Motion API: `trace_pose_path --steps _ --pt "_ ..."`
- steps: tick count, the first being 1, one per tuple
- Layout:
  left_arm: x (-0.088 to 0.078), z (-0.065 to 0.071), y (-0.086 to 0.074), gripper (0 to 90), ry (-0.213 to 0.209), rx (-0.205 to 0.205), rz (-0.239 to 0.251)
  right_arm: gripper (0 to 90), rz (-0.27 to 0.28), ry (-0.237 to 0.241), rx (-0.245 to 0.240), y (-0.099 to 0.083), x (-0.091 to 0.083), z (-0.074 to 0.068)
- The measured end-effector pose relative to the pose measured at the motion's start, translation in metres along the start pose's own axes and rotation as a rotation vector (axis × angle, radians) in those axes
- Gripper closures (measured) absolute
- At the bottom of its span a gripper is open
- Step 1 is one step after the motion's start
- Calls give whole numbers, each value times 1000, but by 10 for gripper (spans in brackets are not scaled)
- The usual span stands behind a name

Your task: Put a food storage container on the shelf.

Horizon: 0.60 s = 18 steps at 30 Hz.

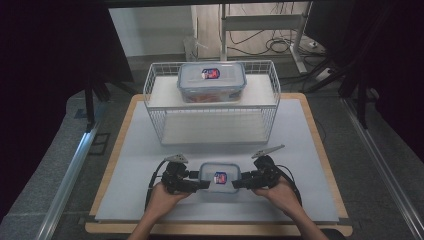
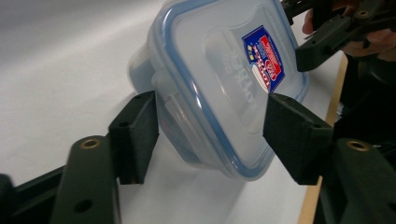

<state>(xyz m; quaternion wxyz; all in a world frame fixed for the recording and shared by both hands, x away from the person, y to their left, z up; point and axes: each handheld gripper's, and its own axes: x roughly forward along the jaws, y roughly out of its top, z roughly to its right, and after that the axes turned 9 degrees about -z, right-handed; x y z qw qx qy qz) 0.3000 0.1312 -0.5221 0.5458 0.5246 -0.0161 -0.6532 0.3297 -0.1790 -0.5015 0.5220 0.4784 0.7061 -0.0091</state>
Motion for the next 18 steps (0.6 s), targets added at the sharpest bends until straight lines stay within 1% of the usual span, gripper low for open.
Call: trace_pose_path --steps 1,2,5,6,7,9,10,13,14,15,17,18 --pt "-2 1 -1 391 -2 -5 7 480 0 0 0 0 0 0" --pt "-4 0 -3 431 -13 -9 16 511 19 13 17 -3 -2 0" --pt "-6 -3 -6 475 -46 -36 32 539 44 32 38 -7 -3 0" --pt "-6 -3 -6 488 -46 -36 32 539 44 32 38 -7 -3 0" --pt "-7 -5 -7 499 -72 -55 40 550 56 41 53 -9 -4 0" --pt "-8 -7 -8 516 -88 -68 45 559 68 56 67 -11 -4 1" --pt "-8 -8 -9 521 -94 -73 46 562 71 64 75 -11 -4 1" --pt "-8 -8 -9 525 -97 -81 49 565 76 71 73 -12 -4 2" --pt "-8 -8 -10 526 -101 -93 57 566 78 76 78 -12 -4 2" --pt "-8 -8 -11 527 -105 -96 58 569 78 81 77 -12 -4 3" --pt "-9 -10 -12 535 -124 -109 63 574 84 93 82 -13 -4 5" --pt "-9 -10 -12 541 -124 -109 63 574 84 93 82 -13 -4 5"
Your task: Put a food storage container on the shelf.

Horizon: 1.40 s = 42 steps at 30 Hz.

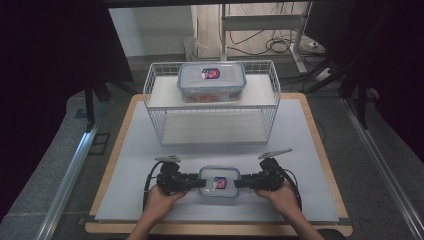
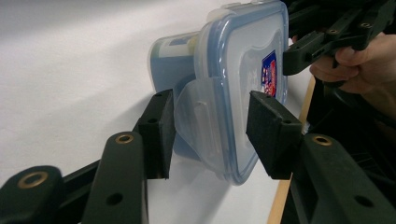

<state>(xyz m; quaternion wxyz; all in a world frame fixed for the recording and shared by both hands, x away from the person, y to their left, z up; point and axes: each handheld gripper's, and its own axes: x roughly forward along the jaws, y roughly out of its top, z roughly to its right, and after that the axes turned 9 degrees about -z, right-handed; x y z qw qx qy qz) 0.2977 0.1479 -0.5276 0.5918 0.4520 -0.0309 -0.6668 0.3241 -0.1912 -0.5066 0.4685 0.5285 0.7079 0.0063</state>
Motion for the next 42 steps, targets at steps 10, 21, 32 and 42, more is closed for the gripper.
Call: trace_pose_path --steps 10,21,32,42 --pt "-2 -6 -3 566 -39 -46 -2 617 19 6 8 -2 0 4" --pt "-2 -7 -3 565 -43 -43 1 528 29 46 11 4 8 11" --pt "-2 -6 -2 566 -43 -70 6 575 64 90 74 -2 5 14" --pt "-18 7 13 576 -30 -23 56 581 128 92 54 8 -10 4"
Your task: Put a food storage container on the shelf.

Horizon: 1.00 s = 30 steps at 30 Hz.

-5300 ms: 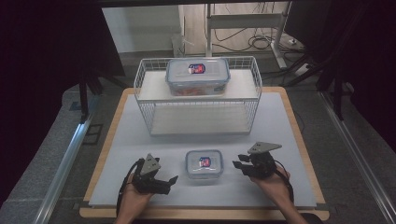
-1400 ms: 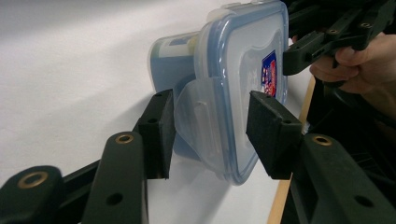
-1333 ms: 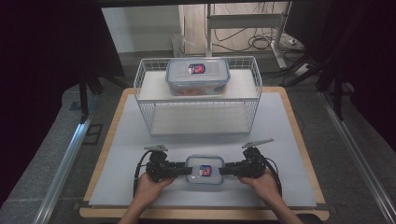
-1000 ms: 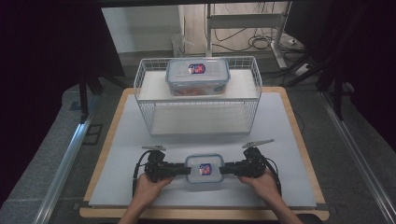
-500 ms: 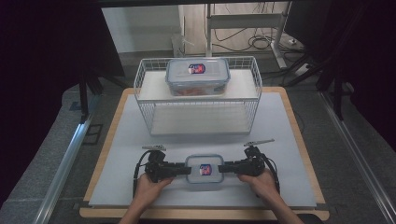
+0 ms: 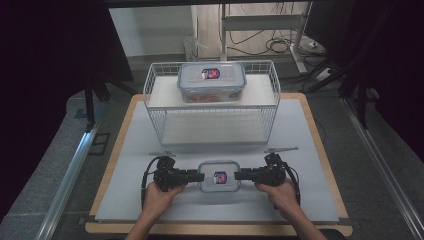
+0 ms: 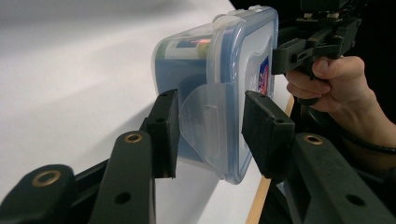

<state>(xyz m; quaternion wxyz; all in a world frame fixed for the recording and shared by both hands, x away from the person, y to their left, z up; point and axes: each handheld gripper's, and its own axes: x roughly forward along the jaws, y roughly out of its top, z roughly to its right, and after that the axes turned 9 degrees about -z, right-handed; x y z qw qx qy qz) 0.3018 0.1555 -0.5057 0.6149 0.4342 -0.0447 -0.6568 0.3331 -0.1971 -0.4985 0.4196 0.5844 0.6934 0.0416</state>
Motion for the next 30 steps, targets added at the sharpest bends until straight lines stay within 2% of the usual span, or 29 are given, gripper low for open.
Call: trace_pose_path --steps 7,8,10,11,12,13,15,16,17,18,19,21,30 --pt "-16 10 16 574 17 46 45 581 23 -24 -56 19 -9 -17" --pt "-23 15 24 574 24 64 60 581 33 -31 -71 27 -14 -24" --pt "-26 17 29 574 28 73 66 581 50 -41 -93 36 -19 -30" --pt "-29 20 34 574 34 85 74 581 50 -41 -93 36 -19 -30" --pt "-36 26 44 573 43 104 84 581 67 -45 -113 45 -25 -37" --pt "-36 26 44 573 43 104 84 581 67 -45 -113 45 -25 -37" --pt "-45 34 58 573 58 125 95 581 90 -47 -136 57 -32 -44" --pt "-45 34 58 573 58 125 95 581 90 -47 -136 57 -32 -44" --pt "-51 37 65 572 61 136 104 581 101 -49 -147 65 -37 -49" --pt "-51 37 65 572 61 136 104 581 106 -51 -154 69 -39 -51" --pt "-53 39 69 572 63 140 108 581 106 -51 -154 69 -39 -51" --pt "-60 43 79 572 66 146 117 580 113 -54 -165 80 -44 -57" --pt "-77 50 102 571 73 157 147 579 133 -59 -188 110 -55 -71"
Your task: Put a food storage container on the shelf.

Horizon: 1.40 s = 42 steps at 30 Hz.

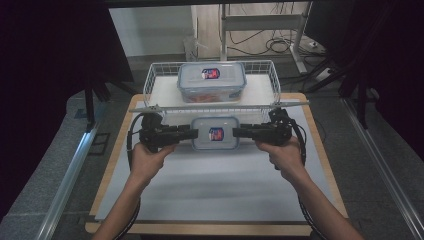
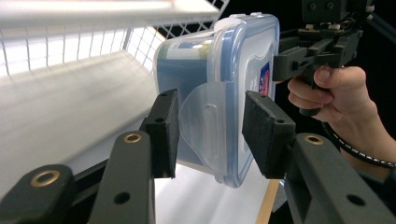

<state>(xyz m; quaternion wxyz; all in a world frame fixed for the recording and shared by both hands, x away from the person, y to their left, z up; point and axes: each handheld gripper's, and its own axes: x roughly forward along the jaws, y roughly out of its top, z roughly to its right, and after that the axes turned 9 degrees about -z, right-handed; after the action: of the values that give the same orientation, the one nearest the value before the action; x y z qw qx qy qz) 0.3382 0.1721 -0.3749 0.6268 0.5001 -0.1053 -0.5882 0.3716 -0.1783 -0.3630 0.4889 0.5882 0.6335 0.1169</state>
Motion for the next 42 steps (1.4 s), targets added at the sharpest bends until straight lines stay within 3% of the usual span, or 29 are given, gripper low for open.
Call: trace_pose_path --steps 13,19,27,42 --pt "-16 5 42 572 26 11 33 576 47 3 -7 39 -10 -3" --pt "-25 4 66 571 34 9 48 575 61 4 -13 67 -15 -4" --pt "-32 -8 98 571 25 -12 58 575 77 -3 -11 95 -16 0" --pt "-33 -24 129 571 27 -35 96 573 102 0 11 129 -16 16"
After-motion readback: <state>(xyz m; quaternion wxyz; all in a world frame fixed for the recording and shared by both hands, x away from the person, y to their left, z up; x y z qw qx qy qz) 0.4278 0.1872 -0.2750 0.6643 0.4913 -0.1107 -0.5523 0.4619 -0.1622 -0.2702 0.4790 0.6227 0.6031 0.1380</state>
